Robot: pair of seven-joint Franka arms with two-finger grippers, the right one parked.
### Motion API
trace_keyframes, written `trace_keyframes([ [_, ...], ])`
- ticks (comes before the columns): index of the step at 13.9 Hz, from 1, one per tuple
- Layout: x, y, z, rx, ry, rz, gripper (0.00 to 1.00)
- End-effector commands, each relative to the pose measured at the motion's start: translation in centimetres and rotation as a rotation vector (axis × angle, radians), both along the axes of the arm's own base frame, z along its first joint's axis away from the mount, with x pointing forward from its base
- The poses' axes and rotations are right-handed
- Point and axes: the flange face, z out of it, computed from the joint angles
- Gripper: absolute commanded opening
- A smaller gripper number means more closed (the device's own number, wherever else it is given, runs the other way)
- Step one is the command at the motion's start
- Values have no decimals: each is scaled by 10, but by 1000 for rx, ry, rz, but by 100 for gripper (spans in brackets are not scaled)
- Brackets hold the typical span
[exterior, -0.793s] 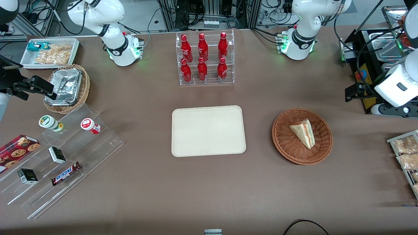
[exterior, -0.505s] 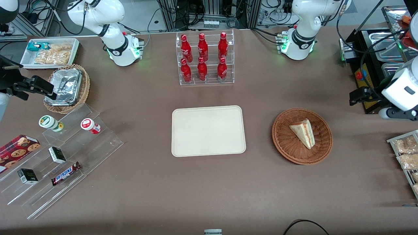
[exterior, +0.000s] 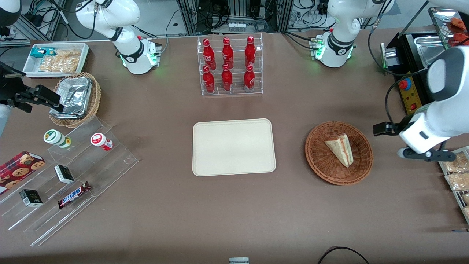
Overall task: Place sandwich from basket to tray
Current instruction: 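Move the left gripper over the wicker basket above the sandwich, then lower the left gripper and grasp the wrapped sandwich wedge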
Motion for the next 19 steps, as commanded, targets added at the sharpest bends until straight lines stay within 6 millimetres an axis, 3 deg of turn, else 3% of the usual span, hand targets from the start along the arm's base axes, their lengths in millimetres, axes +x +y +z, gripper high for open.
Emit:
trace_keyframes([
  [1,-14,-5,-40,-4,-7,7,100],
  [5,-28,-15,-82,3,-29,30,100],
  [9,-58,-17,-115,30,-84,199,100],
  [11,-75,-23,-139,47,-108,366,100],
  [13,-78,-51,-155,58,-137,598,100],
  [14,-79,-54,-164,64,-143,696,100],
  [19,-76,-54,-184,66,-141,721,100],
])
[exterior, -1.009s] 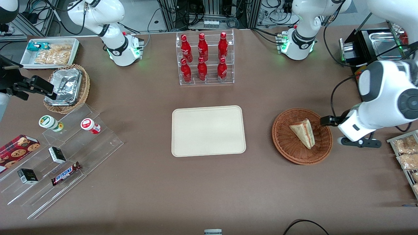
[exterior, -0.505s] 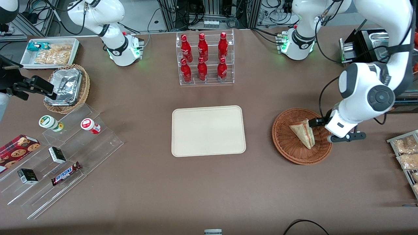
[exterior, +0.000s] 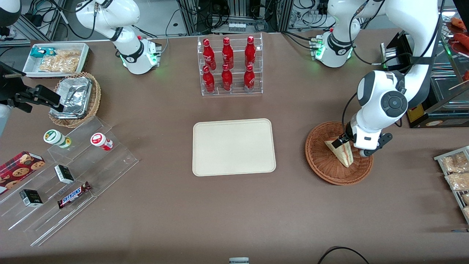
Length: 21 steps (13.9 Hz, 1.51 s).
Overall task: Place sandwich from basket to tray
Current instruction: 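Lower the left gripper and grasp the wrapped sandwich wedge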
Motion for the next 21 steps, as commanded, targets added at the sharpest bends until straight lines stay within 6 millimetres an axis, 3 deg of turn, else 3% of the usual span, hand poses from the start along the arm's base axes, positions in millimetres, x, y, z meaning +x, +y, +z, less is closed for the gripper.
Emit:
trace_keyframes([
  [1,0,2,-7,-2,-5,22,100],
  [9,-1,9,-57,-22,13,52,100],
  [10,-1,9,-60,-22,19,67,83],
  [11,-1,9,-60,-21,21,79,43],
  [12,-1,9,-58,-20,24,79,14],
  [14,2,10,-49,-20,13,63,7],
  [18,14,6,-27,-22,18,-24,6],
  [21,31,-12,-1,-30,30,-156,6],
])
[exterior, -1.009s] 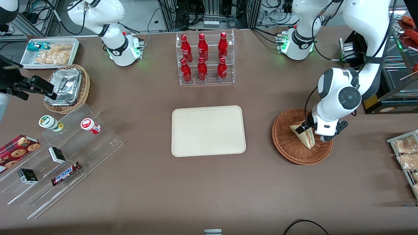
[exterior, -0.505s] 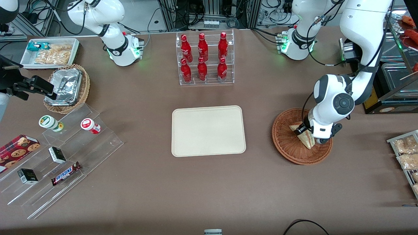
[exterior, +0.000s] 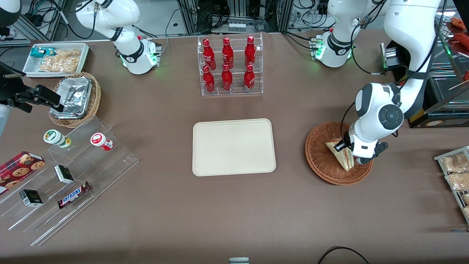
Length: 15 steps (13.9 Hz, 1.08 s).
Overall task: Place sandwich from basket to tray
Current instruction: 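Lift the sandwich and carry it over the cream tray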
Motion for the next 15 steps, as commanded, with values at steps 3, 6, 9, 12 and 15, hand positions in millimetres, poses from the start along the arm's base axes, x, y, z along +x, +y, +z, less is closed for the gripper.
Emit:
trace_keyframes([
  [3,28,-76,53,-34,-20,-181,6],
  [6,22,-140,46,-42,-12,-281,6],
  [9,27,-204,43,-67,-24,-360,7],
  [12,21,-266,30,-82,-27,-386,7],
  [15,11,-318,18,-93,-27,-365,7],
])
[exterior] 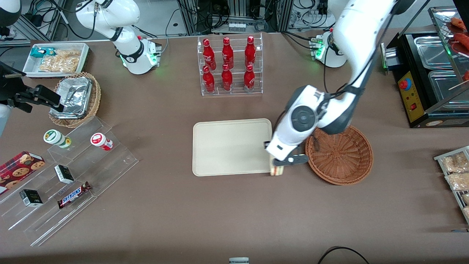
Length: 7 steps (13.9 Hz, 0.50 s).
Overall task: Place sandwich from basket to tray
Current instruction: 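Lift the sandwich and carry it over the cream tray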
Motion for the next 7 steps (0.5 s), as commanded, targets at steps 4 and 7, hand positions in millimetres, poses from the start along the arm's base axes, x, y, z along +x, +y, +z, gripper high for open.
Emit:
trace_keyframes([
  [4,-14,-94,-24,8,13,56,7],
  [7,-24,-116,-35,61,23,54,7],
])
